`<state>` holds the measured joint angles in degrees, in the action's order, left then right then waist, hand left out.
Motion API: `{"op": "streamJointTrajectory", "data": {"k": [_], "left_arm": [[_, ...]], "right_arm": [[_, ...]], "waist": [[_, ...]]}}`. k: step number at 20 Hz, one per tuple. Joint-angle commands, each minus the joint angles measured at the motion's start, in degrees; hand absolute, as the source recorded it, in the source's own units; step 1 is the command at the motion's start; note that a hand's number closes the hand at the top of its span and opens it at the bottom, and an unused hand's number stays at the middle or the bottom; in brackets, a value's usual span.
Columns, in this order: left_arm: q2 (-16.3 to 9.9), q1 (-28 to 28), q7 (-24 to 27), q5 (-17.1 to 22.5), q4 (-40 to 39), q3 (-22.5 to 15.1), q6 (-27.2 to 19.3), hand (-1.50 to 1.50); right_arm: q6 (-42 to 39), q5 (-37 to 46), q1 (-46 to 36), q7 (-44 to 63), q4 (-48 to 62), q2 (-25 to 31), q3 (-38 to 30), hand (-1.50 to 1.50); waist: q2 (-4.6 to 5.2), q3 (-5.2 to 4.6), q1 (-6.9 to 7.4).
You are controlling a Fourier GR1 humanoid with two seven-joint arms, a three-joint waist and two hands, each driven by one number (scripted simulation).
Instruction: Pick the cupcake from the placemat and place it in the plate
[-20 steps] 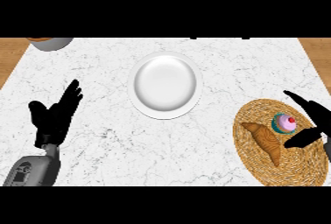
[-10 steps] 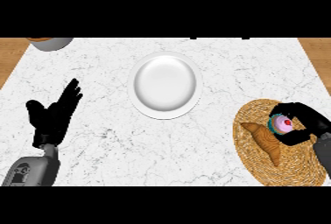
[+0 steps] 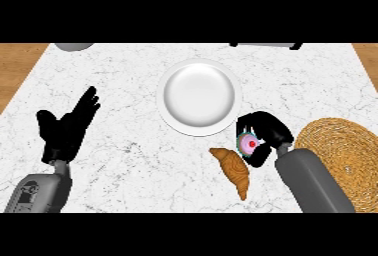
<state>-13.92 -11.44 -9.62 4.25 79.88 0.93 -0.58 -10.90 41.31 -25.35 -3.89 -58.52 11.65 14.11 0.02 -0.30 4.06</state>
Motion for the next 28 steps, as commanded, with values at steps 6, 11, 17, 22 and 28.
{"op": "streamJointTrajectory", "data": {"k": [6,11,17,22,28], "left_arm": [[2.09,-2.54,-0.44,-1.52,-1.61,-2.59,-0.32,0.00],[1.41,-3.93,-0.69,-0.57,-2.56,-1.02,-0.05,0.00],[1.68,-0.68,2.70,-1.44,-3.36,-0.66,-0.71,0.00],[1.28,-2.78,-2.13,-0.87,-1.57,-0.01,-1.12,0.00],[1.59,-0.17,0.74,-1.71,-1.34,0.72,-1.90,0.00]], "right_arm": [[14.18,2.89,-12.98,18.87,-9.72,-11.48,22.69,1.50],[30.70,9.38,-16.62,32.11,-15.22,-11.60,28.39,1.50],[41.74,12.73,-23.41,53.27,-12.35,-11.64,35.49,1.50],[47.47,6.44,-29.56,61.07,-8.53,-11.64,36.62,1.50],[54.24,3.14,-28.63,50.51,5.06,-11.64,31.64,1.50]], "waist": [[-0.04,0.29,3.31],[-0.48,0.21,1.11],[0.16,0.18,0.83],[0.22,0.27,-0.85],[0.43,0.29,-2.30]]}}
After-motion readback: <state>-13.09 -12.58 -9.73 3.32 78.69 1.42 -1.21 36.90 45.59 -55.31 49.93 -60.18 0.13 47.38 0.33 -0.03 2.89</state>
